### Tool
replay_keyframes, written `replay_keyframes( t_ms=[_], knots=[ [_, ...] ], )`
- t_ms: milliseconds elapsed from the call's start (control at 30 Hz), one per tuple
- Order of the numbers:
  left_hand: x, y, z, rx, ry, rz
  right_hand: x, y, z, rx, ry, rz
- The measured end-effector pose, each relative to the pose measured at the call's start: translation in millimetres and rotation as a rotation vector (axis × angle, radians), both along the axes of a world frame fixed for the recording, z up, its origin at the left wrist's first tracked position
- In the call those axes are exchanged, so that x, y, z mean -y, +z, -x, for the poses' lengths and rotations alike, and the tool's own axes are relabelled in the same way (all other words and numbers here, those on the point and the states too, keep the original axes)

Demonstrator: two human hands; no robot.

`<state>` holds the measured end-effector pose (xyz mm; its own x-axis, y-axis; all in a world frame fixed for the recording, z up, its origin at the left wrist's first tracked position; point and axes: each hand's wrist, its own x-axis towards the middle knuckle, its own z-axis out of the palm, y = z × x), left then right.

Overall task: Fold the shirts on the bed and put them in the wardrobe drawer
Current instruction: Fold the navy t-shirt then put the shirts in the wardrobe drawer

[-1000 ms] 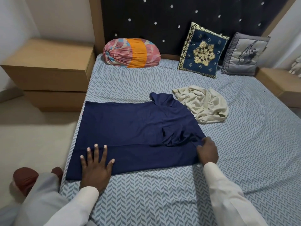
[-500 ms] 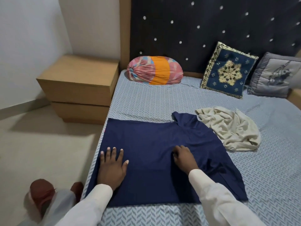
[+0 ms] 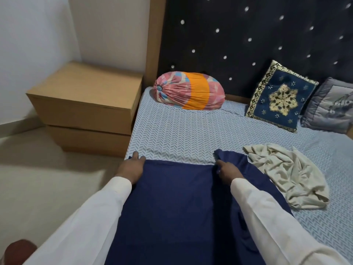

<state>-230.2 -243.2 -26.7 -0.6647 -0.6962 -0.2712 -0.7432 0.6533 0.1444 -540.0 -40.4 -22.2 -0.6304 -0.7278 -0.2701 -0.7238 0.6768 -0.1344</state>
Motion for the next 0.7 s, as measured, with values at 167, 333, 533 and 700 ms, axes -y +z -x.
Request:
replay_keyframes(
  t_ms=[167,333,533,700],
  knots=[
    [8,3,-6,-0.132,0.025,0.026,-6,1,5,0.104,-0.173,0.116],
    [-7,15,-31,-0.309,-0.007,0.072,-43,21,-16,-0.024,-0.221,0.272],
    [-76,15,-88,-0.427,0.062,0.106,-129,22,-71,-0.105,-0.231,0.433],
    [-126,5,-127,-0.398,0.15,0.115,-186,9,-103,-0.089,-0.195,0.445]
  ],
)
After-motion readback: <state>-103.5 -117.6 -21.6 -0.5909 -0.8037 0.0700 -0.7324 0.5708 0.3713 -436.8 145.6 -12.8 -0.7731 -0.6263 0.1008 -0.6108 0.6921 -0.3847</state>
